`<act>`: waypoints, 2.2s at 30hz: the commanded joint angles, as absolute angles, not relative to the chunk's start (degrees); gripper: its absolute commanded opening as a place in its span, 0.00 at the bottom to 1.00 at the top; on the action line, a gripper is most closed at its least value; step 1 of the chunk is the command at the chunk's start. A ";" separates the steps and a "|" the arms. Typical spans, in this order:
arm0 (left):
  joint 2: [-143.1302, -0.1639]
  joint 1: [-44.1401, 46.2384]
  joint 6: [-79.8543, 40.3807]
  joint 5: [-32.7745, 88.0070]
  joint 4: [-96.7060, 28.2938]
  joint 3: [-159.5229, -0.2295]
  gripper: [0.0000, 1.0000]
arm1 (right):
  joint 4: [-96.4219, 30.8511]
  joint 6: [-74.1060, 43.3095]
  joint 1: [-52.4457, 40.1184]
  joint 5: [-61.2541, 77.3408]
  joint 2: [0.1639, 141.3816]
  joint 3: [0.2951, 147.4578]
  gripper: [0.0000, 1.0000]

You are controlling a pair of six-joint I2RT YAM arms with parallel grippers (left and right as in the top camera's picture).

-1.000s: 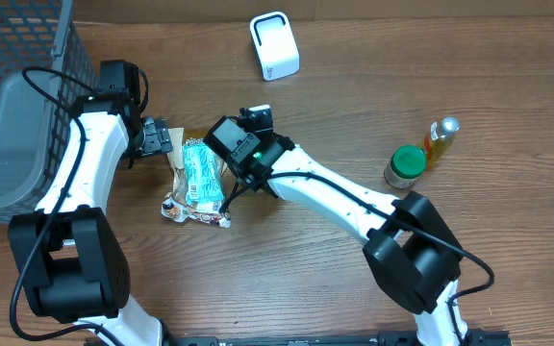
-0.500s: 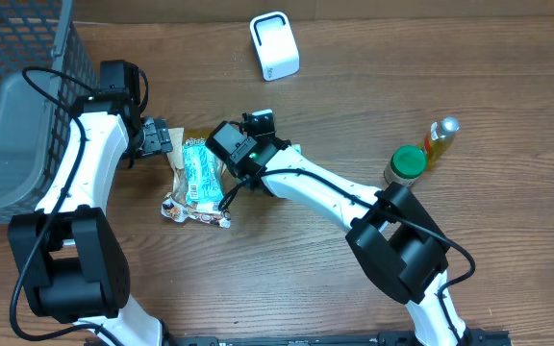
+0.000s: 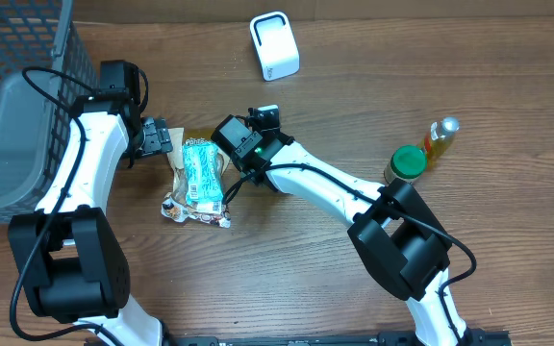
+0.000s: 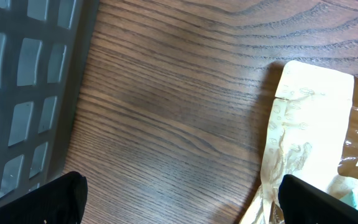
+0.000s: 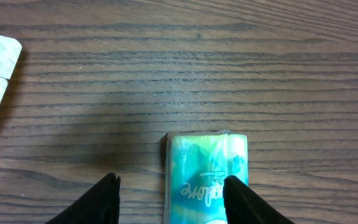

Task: Scan the item barcode
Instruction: 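Lower the right gripper and close it on the small green packet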

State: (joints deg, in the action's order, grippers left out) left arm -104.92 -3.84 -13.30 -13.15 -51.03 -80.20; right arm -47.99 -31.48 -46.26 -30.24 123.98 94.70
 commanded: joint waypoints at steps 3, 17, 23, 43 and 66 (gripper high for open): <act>-104.88 -3.62 -13.06 -13.91 -50.92 -80.51 1.00 | -47.64 -31.77 -46.26 -30.35 124.33 94.13 0.48; -104.88 -3.62 -13.08 -13.91 -50.92 -80.51 1.00 | -47.64 -31.77 -46.26 -30.30 124.33 93.93 0.47; -104.88 -3.62 -13.08 -13.91 -50.92 -80.51 1.00 | -46.11 -31.77 -46.26 -30.33 124.33 91.83 0.47; -104.88 -3.62 -13.08 -13.91 -50.92 -80.51 0.99 | -40.38 -31.51 -45.25 -30.35 124.33 84.71 0.28; -104.88 -3.62 -13.08 -13.91 -50.92 -80.51 1.00 | -41.19 -22.20 -46.44 -31.44 123.44 89.12 0.38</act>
